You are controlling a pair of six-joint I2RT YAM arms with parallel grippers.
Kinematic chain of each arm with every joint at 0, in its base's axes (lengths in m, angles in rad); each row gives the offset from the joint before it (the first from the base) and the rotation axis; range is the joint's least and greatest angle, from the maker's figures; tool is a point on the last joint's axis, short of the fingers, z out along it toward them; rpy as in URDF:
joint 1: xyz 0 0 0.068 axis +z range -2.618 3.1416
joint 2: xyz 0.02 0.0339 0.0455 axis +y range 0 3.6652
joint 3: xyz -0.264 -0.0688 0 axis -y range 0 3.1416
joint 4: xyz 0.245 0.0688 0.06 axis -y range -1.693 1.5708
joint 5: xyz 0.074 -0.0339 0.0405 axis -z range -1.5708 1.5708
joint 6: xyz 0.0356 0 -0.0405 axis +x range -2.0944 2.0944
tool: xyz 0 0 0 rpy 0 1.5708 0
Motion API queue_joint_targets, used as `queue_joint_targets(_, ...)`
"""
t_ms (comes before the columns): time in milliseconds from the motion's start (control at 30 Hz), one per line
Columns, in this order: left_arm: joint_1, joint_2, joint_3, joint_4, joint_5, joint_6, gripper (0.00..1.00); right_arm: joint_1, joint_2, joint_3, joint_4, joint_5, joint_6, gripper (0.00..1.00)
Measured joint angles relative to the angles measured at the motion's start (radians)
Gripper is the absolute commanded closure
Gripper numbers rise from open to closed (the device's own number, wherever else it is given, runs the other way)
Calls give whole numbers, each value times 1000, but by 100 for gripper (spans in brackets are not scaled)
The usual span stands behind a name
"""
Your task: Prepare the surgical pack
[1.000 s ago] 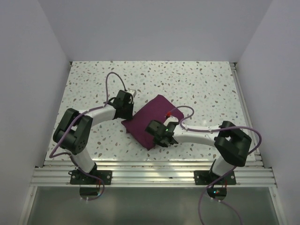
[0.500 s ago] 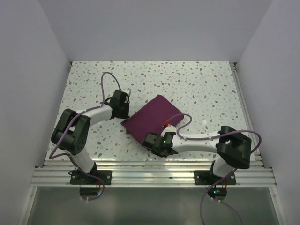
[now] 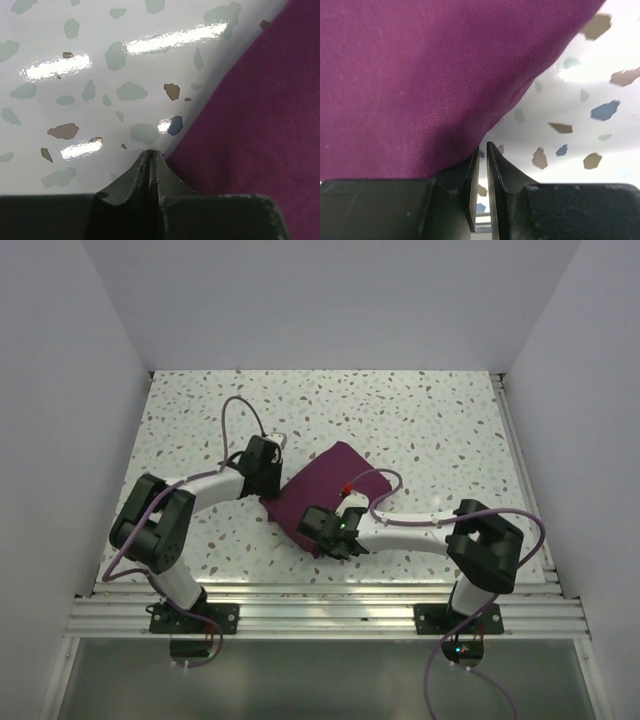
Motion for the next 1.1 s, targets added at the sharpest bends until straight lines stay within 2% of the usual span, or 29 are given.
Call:
queue_joint_targets(133, -3, 27, 33, -13, -2, 0, 91, -24, 1, 0, 4, 0, -36, 83)
queue_joint_targets(667, -2, 286, 362, -18, -31, -20, 90, -194, 44, 15, 119, -2, -164, 83)
queue_joint_targets(967, 48, 293, 412, -52, -97, -25, 66, -199, 57, 32, 185, -21, -228, 79)
queue_joint_targets(1100, 79, 222, 397, -104, -142, -29, 59, -175, -24, -51, 231, -26, -235, 79)
